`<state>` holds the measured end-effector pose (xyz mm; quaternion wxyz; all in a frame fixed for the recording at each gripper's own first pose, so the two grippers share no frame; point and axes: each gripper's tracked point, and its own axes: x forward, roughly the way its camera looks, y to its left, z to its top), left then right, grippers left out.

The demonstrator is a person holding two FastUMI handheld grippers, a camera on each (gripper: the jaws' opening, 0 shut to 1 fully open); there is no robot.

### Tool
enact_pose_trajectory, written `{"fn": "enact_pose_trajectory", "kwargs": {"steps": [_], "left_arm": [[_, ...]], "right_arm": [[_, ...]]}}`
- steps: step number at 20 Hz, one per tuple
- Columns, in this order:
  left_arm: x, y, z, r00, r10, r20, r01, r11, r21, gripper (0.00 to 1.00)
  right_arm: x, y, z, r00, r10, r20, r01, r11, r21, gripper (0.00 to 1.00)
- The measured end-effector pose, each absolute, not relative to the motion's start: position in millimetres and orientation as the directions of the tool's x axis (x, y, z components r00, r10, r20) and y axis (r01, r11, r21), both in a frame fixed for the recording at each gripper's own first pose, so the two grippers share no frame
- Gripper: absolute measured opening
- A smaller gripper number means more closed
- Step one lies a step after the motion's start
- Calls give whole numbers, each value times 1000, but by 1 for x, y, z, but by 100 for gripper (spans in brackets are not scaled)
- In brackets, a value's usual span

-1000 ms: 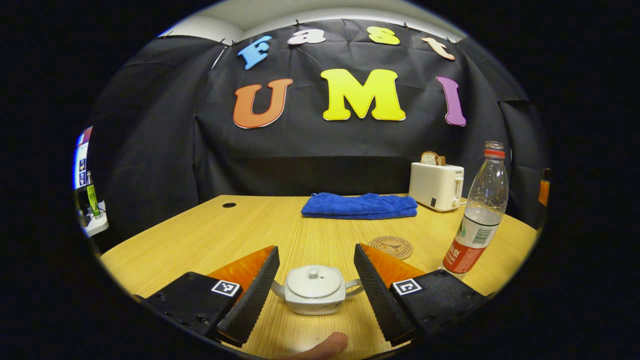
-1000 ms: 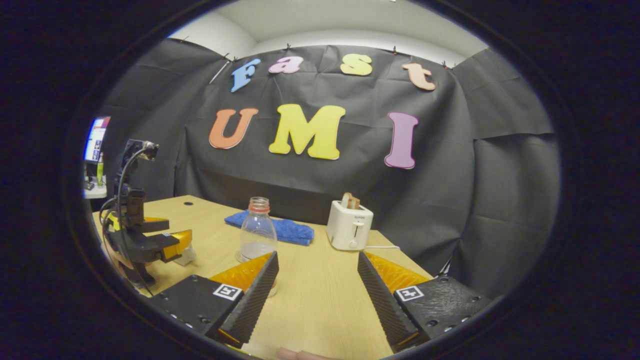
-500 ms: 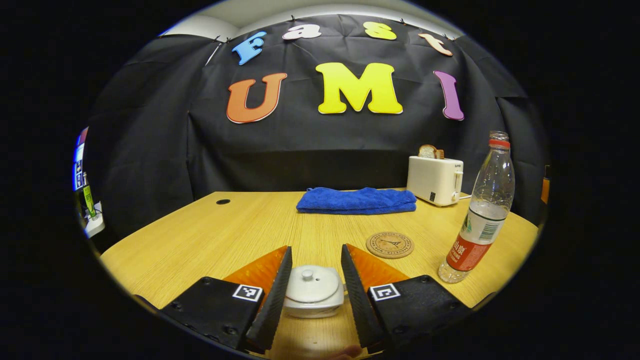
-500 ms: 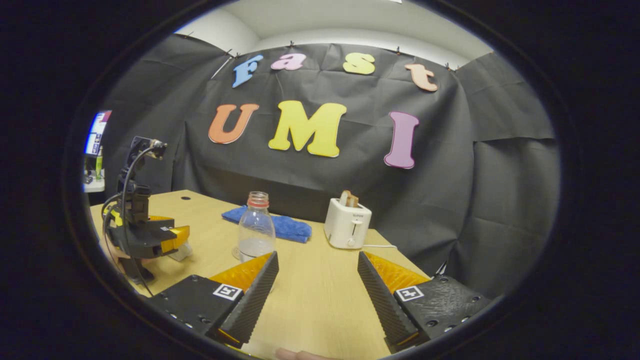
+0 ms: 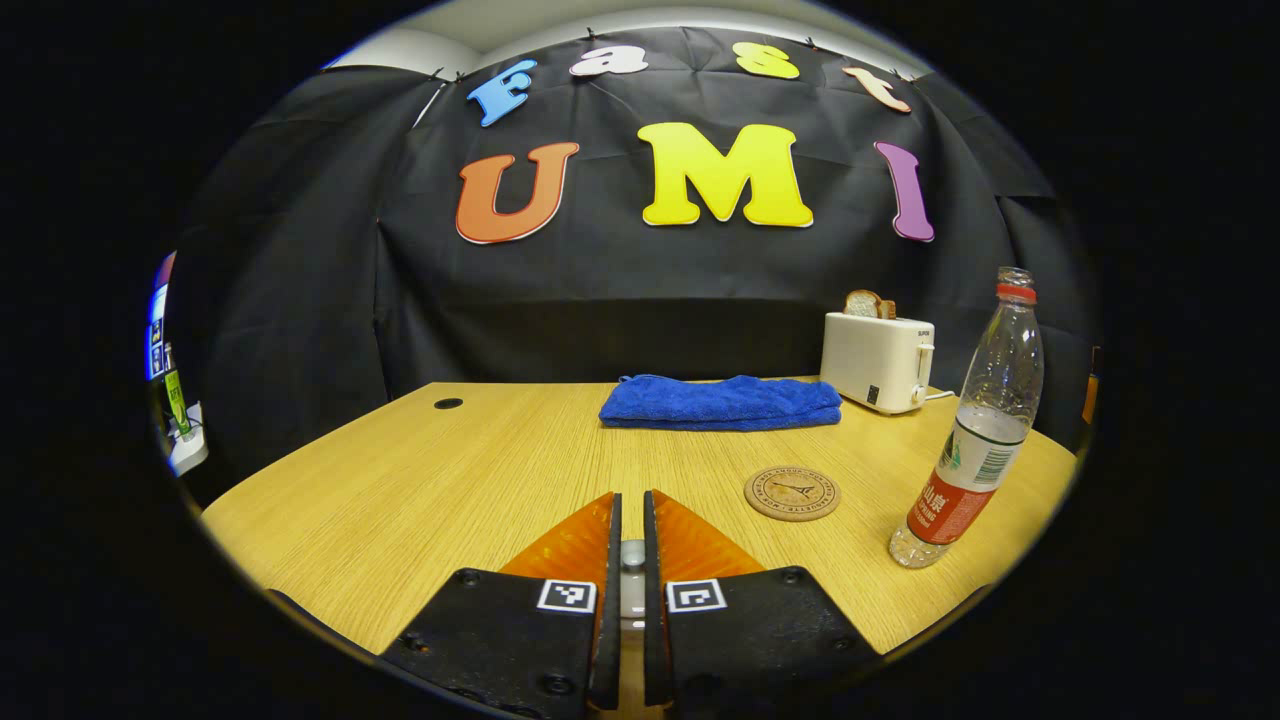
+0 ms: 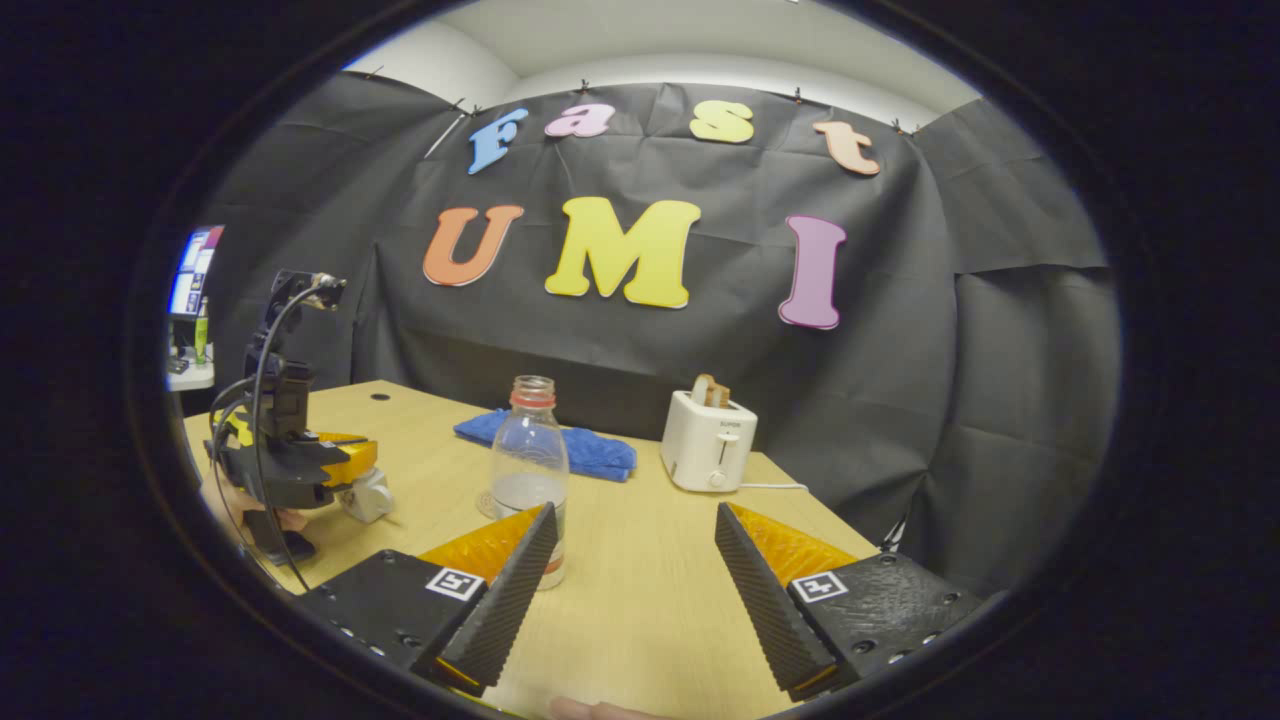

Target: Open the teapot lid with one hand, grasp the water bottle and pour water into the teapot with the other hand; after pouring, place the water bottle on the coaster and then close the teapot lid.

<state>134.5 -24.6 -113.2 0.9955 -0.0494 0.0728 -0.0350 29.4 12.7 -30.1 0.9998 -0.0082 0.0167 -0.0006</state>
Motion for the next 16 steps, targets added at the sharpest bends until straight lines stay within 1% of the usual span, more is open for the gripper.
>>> {"fn": "enact_pose_trajectory", "kwargs": {"steps": [1, 3, 4, 5, 6, 9, 11, 12, 15, 16], "left_arm": [[133, -25, -110, 987, -84, -136, 71, 993, -99, 9], [131, -25, -106, 987, -92, -129, 81, 993, -88, 8], [129, -23, -103, 989, -90, -120, 81, 993, -83, 8], [127, -23, -96, 990, -93, -108, 84, 993, -81, 7], [125, -20, -89, 991, -96, -94, 88, 992, -85, 7], [110, -11, -67, 992, -97, -79, 90, 992, -89, 7], [98, -5, -54, 991, -103, -81, 94, 990, -100, 7], [93, -2, -48, 991, -102, -82, 93, 990, -105, 7], [74, 15, -46, 987, -101, -125, 88, 990, -107, 7], [70, 17, -41, 987, -116, -109, 103, 987, -124, 7]], "right_arm": [[30, 18, -33, 999, 9, -34, -9, 1000, -21, 95], [33, 23, -31, 1000, 8, -12, -8, 1000, -22, 98], [34, 26, -32, 1000, 10, -4, -10, 1000, -20, 95], [36, 31, -34, 1000, 17, 0, -17, 1000, -13, 95], [38, 37, -37, 1000, 26, 2, -26, 1000, -3, 98], [44, 54, -46, 997, 73, -8, -72, 997, 23, 95], [50, 61, -47, 996, 84, 1, -84, 996, 39, 95], [52, 65, -48, 996, 85, 8, -86, 995, 46, 98], [61, 81, -48, 994, 102, 27, -104, 993, 51, 98], [63, 86, -49, 994, 107, 28, -108, 993, 51, 98]]}}
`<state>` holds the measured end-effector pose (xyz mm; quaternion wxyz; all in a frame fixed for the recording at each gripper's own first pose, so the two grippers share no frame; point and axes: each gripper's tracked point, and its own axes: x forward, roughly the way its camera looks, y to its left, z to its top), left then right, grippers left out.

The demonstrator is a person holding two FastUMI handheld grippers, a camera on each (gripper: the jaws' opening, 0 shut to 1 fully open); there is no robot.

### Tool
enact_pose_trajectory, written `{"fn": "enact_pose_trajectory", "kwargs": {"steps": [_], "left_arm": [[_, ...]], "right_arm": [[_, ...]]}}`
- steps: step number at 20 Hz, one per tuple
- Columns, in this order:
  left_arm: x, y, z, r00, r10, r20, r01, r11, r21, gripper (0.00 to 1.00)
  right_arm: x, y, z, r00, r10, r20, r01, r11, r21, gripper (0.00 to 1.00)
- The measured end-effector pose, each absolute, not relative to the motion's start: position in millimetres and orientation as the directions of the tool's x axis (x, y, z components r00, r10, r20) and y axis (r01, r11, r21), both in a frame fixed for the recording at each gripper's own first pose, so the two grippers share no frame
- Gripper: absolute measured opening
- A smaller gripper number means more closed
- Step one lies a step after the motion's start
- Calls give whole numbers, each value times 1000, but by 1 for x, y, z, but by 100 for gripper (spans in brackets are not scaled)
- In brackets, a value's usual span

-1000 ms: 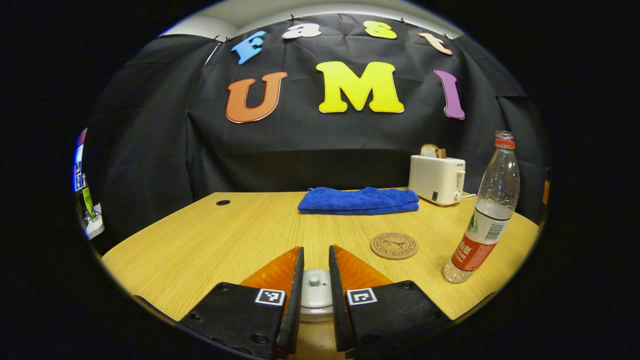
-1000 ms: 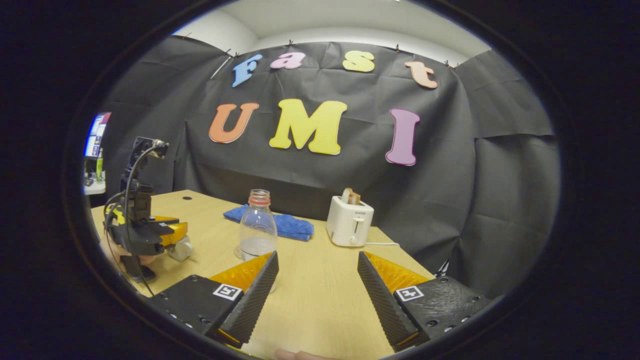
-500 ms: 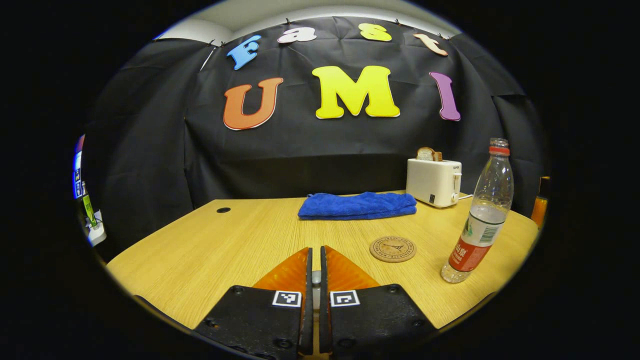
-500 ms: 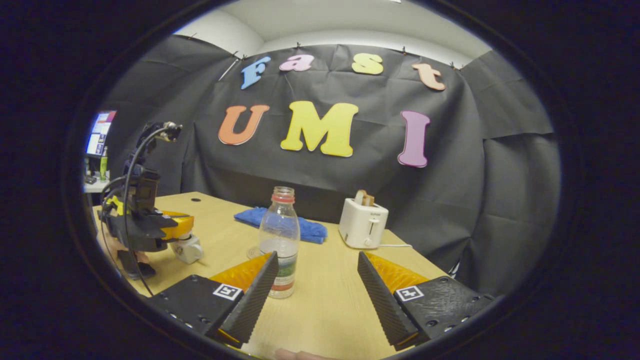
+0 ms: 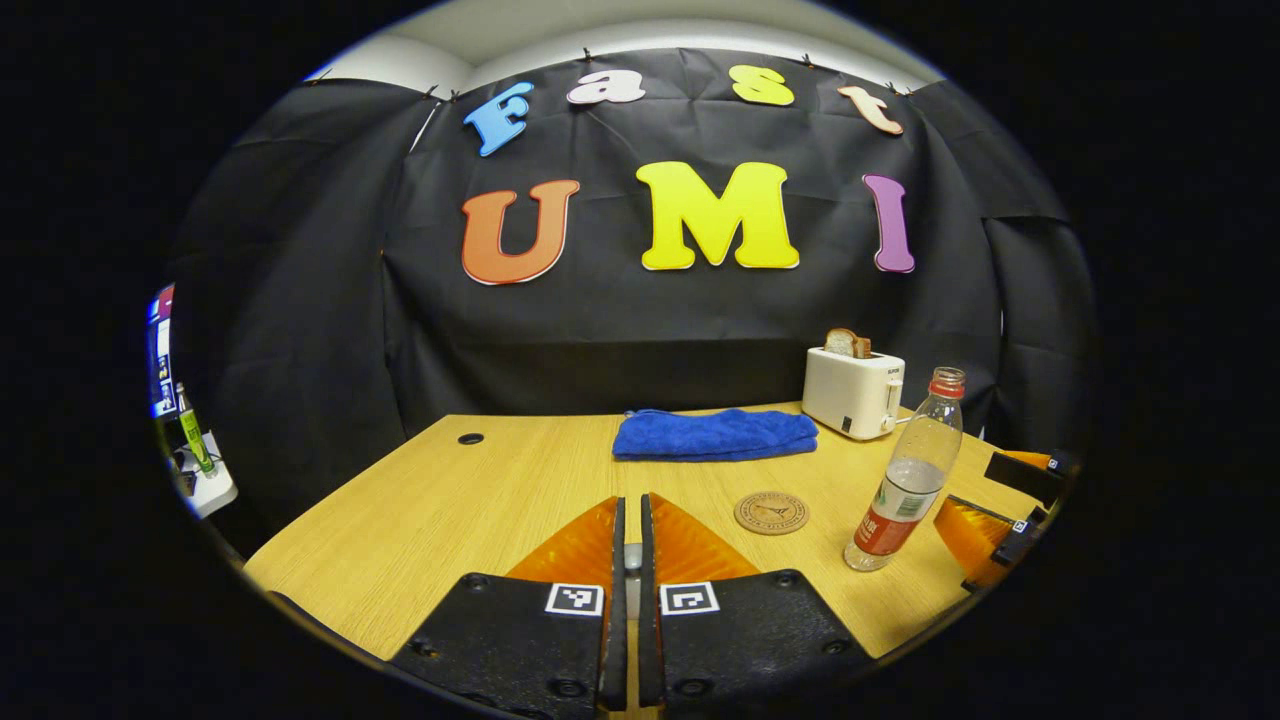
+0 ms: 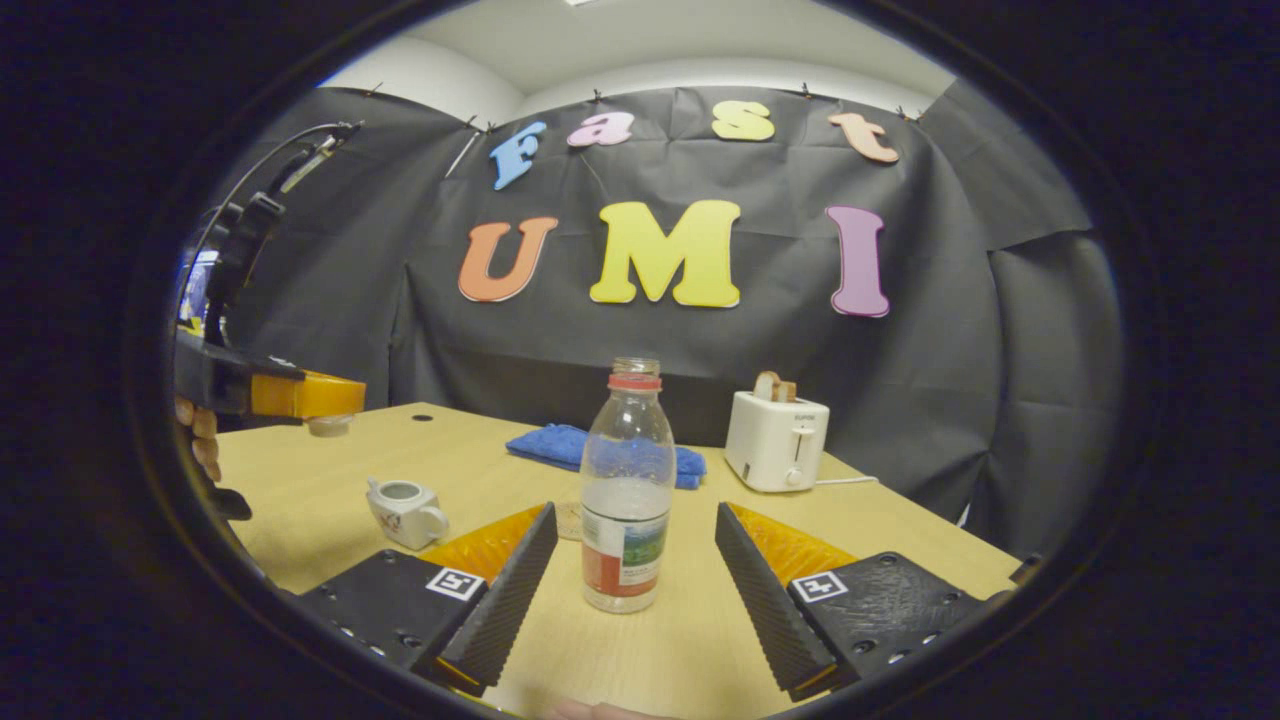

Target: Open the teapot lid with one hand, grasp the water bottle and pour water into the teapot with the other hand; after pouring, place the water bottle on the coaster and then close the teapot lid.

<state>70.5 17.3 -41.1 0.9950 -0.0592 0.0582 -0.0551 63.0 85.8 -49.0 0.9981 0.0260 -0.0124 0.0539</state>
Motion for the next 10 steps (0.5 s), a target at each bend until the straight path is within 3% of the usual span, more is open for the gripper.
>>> {"fn": "enact_pose_trajectory", "kwargs": {"steps": [3, 10], "left_arm": [[59, 22, -29, 983, -157, -98, 137, 973, -185, 6], [31, 42, 10, 990, -142, -14, 137, 973, -184, 5]], "right_arm": [[78, 95, -51, 995, 98, 16, -98, 995, 36, 95], [118, 99, -54, 999, 48, -17, -46, 995, 90, 96]]}}
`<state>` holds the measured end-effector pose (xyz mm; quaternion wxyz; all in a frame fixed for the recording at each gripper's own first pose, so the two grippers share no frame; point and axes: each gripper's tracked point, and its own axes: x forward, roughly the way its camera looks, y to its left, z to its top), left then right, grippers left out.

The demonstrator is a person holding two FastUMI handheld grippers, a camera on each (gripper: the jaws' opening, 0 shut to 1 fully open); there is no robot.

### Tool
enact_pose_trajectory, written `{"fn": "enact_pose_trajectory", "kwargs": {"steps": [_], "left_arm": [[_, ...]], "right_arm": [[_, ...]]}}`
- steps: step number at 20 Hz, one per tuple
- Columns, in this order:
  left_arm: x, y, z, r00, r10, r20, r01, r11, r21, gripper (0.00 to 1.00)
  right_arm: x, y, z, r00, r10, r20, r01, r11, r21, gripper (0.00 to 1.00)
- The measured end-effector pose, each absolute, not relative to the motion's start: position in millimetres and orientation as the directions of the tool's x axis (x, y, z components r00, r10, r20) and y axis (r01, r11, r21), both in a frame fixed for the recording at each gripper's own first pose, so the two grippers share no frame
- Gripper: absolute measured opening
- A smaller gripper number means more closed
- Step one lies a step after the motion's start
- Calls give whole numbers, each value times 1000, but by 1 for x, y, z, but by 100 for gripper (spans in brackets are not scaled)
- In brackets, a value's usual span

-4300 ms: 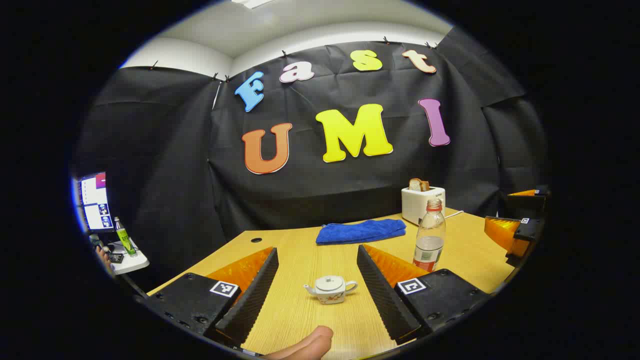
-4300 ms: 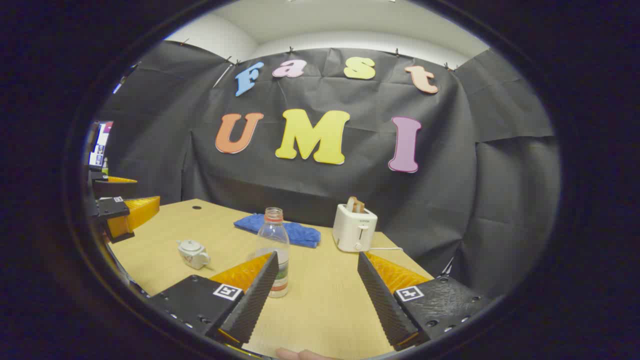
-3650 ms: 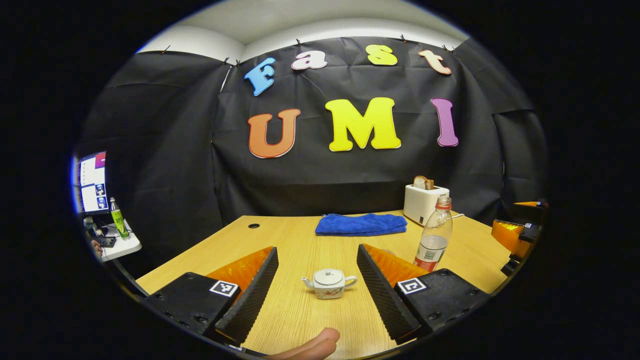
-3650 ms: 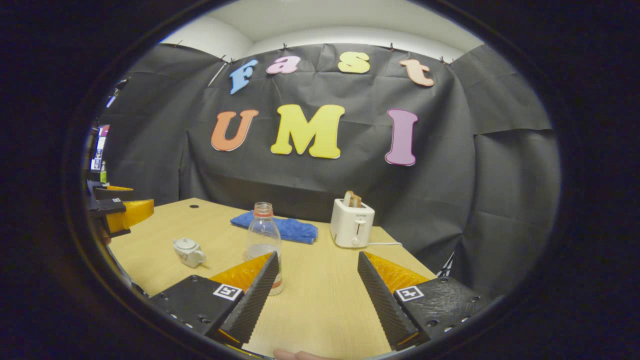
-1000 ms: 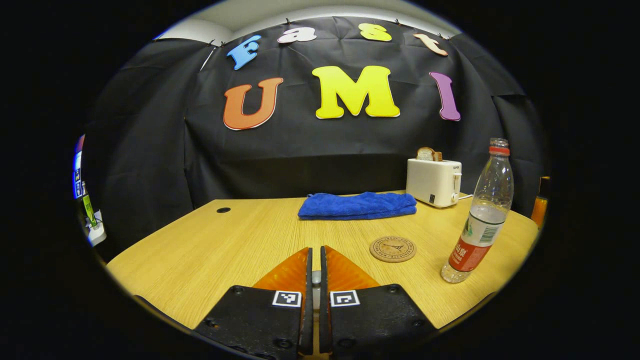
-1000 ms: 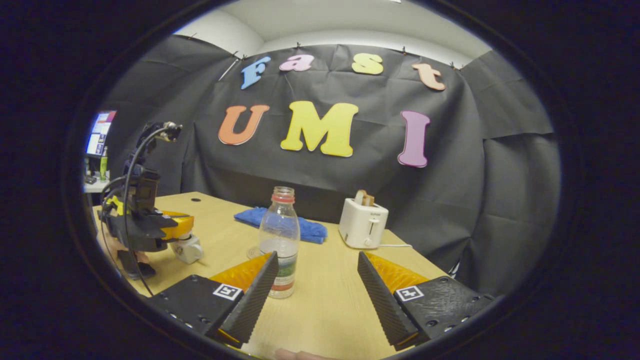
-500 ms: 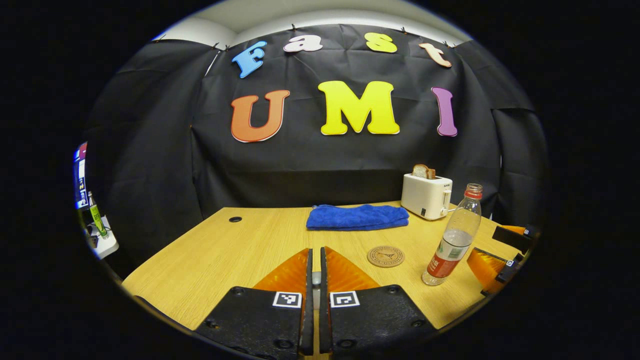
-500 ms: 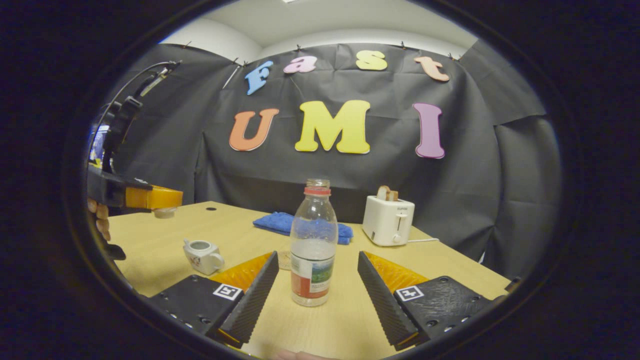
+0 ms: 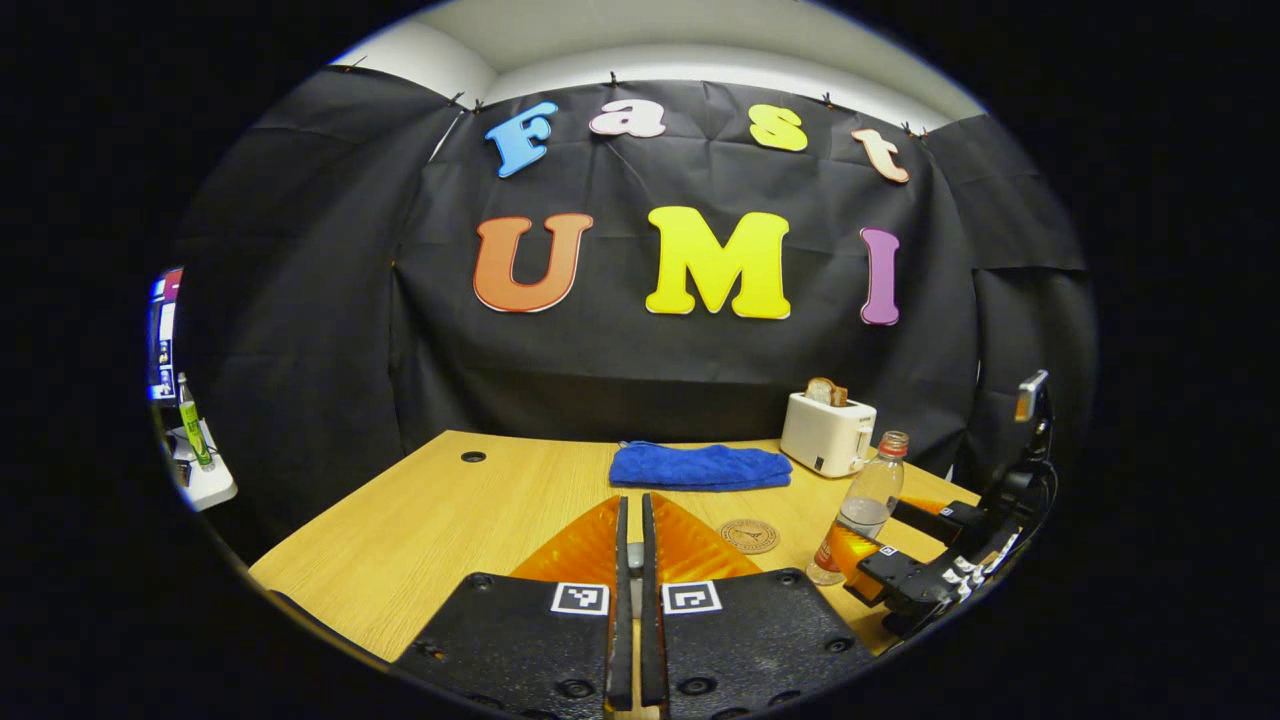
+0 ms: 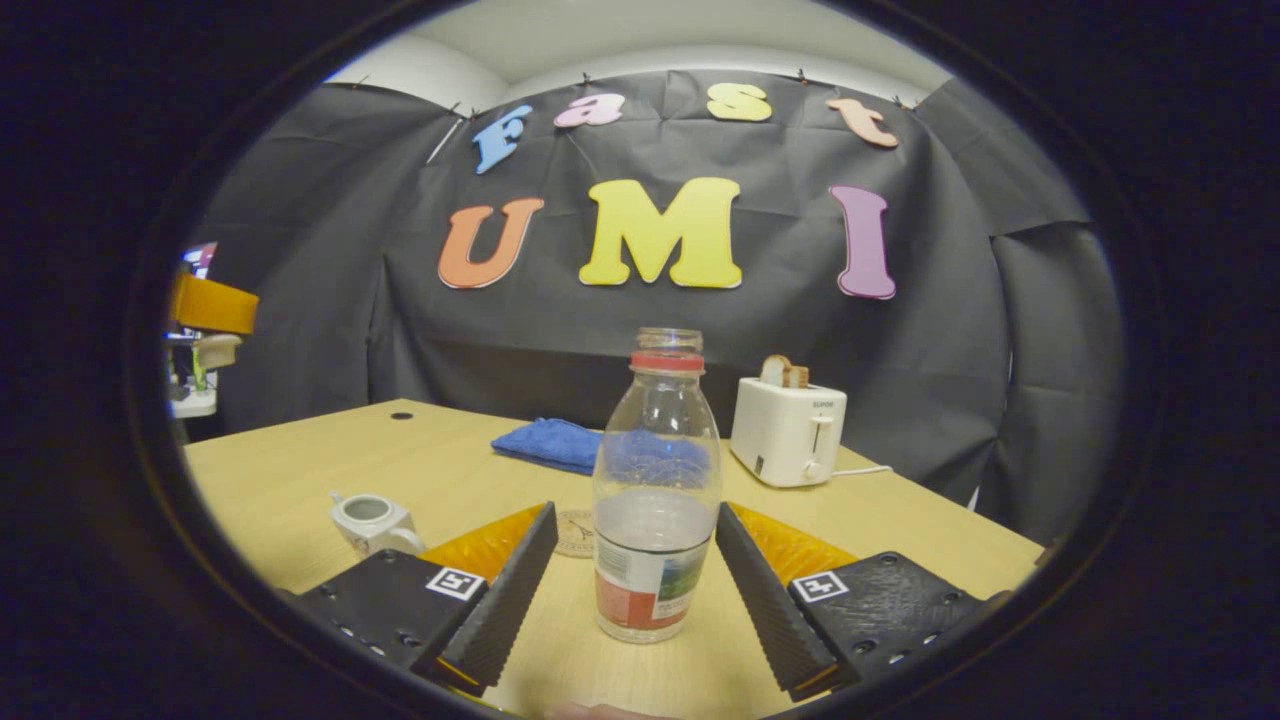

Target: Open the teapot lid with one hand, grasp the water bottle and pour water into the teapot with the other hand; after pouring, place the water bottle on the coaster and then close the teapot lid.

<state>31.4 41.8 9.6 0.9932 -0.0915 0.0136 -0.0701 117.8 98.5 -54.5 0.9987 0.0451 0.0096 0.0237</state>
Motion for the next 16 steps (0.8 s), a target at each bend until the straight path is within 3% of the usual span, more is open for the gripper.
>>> {"fn": "enact_pose_trajectory", "kwargs": {"steps": [6, 9, 11, 16], "left_arm": [[24, 50, 8, 986, -166, -23, 161, 976, -143, 5], [26, 58, 5, 987, -158, -32, 151, 975, -162, 5], [26, 62, 2, 988, -150, -43, 141, 975, -173, 5], [23, 69, 5, 989, -141, -41, 133, 978, -163, 5]], "right_arm": [[139, 90, -63, 998, -2, -60, 10, 993, 118, 98], [136, 86, -54, 999, -18, -40, 23, 993, 119, 92], [134, 82, -47, 999, -41, -23, 43, 994, 105, 75], [128, 85, -34, 997, -68, -45, 67, 998, -8, 75]]}}
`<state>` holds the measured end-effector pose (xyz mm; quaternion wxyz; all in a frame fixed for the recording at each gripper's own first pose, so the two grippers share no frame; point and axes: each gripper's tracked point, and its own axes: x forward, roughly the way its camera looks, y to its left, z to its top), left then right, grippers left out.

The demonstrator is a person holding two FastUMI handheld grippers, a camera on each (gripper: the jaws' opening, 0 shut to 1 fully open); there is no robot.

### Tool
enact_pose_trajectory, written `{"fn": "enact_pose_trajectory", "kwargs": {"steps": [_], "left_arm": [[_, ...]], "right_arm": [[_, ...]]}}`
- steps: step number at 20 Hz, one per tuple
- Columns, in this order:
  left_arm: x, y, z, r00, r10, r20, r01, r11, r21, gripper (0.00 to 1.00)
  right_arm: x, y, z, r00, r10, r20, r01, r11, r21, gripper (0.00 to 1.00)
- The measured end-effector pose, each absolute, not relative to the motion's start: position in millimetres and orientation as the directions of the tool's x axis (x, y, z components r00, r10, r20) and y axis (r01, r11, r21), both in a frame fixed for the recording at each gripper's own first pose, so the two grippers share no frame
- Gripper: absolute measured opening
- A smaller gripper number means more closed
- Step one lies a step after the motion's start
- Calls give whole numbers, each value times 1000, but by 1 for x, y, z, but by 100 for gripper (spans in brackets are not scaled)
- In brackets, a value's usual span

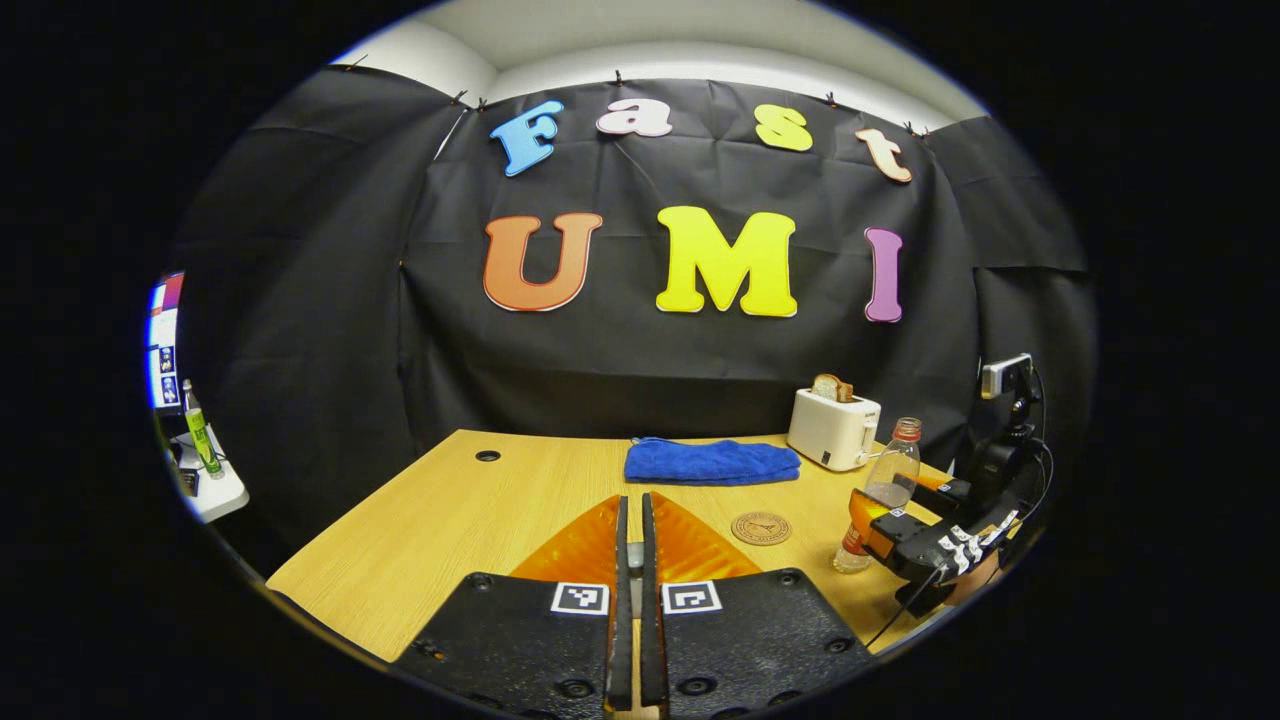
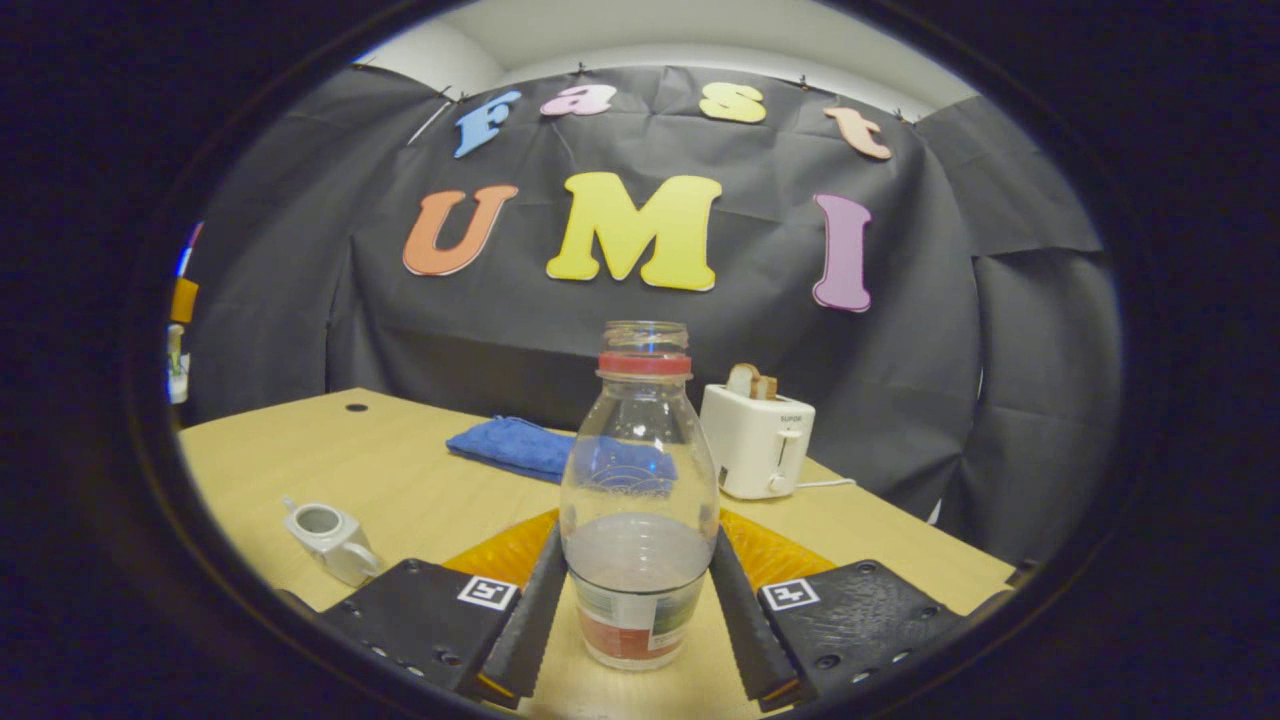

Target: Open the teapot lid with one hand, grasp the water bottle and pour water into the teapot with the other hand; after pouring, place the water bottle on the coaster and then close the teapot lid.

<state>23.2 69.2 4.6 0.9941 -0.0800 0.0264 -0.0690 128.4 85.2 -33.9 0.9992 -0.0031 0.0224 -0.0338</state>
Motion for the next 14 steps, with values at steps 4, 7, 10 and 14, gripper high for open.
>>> {"fn": "enact_pose_trajectory", "kwargs": {"steps": [4, 7, 10, 14], "left_arm": [[17, 79, 12, 992, -127, -21, 124, 984, -132, 5], [12, 86, 16, 993, -119, -11, 117, 987, -113, 5], [8, 86, 17, 990, -138, -7, 136, 983, -126, 5], [7, 94, 18, 990, -138, -2, 137, 982, -128, 5]], "right_arm": [[125, 97, -17, 997, -68, -34, 64, 992, -111, 72], [123, 111, -12, 997, -69, -31, 61, 976, -210, 72], [124, 128, -10, 997, -71, -26, 58, 939, -340, 72], [126, 152, -8, 996, -92, 16, 84, 812, -578, 72]]}}
